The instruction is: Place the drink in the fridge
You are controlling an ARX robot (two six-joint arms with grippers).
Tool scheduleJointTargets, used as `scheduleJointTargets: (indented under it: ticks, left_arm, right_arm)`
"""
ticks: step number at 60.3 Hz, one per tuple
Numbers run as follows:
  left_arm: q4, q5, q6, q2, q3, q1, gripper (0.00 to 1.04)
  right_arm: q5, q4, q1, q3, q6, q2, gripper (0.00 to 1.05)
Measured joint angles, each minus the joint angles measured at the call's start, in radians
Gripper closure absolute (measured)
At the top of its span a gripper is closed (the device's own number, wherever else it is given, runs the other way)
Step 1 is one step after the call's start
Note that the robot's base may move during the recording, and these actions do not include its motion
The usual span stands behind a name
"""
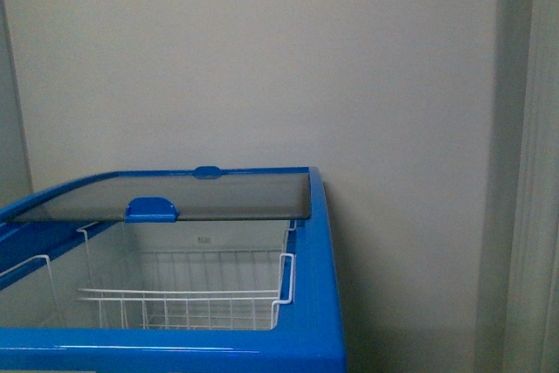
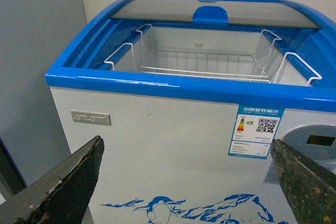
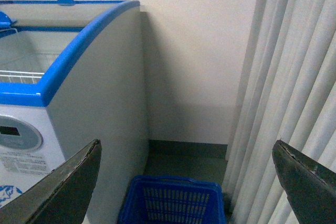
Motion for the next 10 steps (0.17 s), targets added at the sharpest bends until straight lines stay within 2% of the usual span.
scheduleJointTargets:
  ticks: [10]
  left_arm:
    - [0.000,0.000,0.000,0.000,0.000,0.000,0.08]
  right_arm:
    - [0.000,0.000,0.000,0.000,0.000,0.000,0.07]
